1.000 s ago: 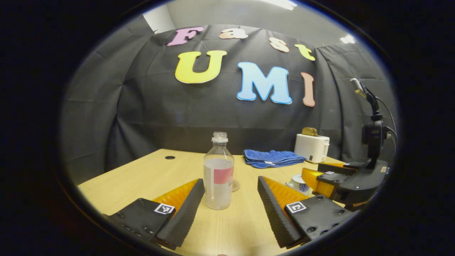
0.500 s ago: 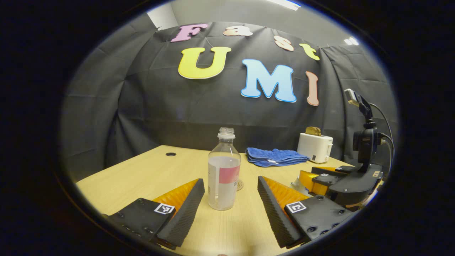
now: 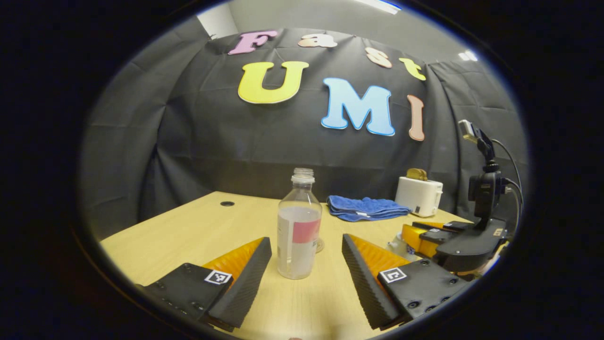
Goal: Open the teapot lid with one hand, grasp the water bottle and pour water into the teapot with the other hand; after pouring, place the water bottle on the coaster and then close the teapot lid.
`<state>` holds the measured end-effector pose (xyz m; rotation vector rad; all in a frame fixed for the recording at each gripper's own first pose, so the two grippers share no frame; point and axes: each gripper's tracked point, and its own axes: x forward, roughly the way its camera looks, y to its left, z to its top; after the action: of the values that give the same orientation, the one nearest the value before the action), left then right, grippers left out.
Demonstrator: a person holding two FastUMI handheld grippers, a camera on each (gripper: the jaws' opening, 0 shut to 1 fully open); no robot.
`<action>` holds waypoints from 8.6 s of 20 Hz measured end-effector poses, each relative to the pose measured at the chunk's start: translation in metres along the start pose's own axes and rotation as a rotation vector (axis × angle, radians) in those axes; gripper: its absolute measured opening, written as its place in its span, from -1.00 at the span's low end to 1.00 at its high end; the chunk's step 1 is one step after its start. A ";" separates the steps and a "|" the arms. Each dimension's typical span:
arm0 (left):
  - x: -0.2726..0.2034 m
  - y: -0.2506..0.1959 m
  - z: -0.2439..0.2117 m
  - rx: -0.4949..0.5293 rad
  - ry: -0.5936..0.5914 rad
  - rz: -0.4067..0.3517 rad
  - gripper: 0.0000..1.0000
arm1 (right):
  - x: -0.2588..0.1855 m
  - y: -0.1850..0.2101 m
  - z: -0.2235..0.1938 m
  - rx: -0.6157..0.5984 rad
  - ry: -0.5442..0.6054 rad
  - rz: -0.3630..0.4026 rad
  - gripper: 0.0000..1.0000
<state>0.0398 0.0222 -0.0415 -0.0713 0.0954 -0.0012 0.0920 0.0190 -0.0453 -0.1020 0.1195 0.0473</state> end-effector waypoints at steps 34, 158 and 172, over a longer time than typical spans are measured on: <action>0.047 0.018 -0.020 0.049 0.052 0.025 1.00 | -0.041 -0.002 0.055 0.043 -0.154 0.002 -0.96; 0.129 -0.123 0.026 2.126 -0.033 -0.113 0.67 | -0.106 -0.148 -0.039 0.358 -0.059 -0.132 -0.96; 0.131 -0.126 0.034 2.215 -0.046 -0.095 0.67 | -0.106 -0.148 -0.037 0.368 -0.073 -0.120 -0.96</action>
<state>0.1742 -0.1018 -0.0110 2.1362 0.0019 -0.1968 -0.0091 -0.1360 -0.0544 0.2597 0.0475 -0.0906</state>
